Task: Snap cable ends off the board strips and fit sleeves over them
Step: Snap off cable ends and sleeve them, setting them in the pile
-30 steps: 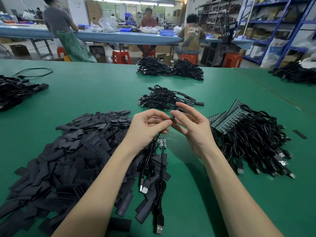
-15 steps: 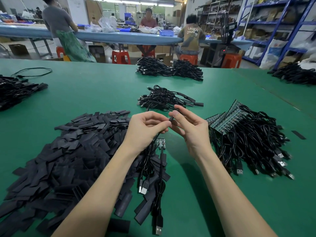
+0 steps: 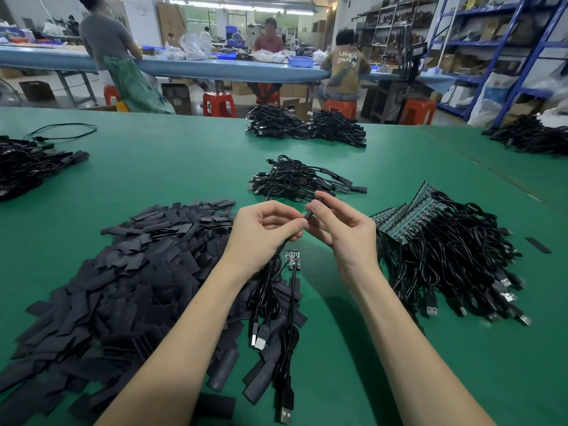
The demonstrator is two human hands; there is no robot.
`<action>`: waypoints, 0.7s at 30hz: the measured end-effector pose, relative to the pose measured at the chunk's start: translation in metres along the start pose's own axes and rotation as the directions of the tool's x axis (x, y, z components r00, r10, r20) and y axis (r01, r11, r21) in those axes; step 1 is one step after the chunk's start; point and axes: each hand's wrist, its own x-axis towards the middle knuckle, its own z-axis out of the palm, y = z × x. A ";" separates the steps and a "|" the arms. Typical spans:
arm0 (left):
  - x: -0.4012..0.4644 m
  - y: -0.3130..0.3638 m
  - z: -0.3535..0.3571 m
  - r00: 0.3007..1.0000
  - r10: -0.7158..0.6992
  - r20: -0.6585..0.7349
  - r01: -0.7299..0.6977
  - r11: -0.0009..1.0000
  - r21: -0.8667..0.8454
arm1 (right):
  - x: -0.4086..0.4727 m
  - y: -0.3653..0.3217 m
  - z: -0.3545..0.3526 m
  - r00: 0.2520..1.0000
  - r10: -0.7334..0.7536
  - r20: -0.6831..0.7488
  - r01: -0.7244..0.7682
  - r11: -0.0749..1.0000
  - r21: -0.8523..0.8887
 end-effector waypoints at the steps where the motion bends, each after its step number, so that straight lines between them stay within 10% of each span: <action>1: 0.000 0.000 -0.001 1.000 -0.003 0.001 0.003 1.000 0.007 | 0.000 0.000 0.001 1.000 0.010 -0.007 -0.010 1.000 0.007; 12: -0.001 0.015 -0.013 0.869 -0.406 0.284 0.273 0.871 0.409 | 0.010 -0.015 -0.018 0.939 0.181 -0.292 -0.093 0.952 0.293; 21: 0.042 0.017 -0.006 0.999 -0.043 0.030 0.023 0.877 0.479 | 0.020 0.002 -0.023 0.888 0.228 -0.399 -0.132 0.958 0.254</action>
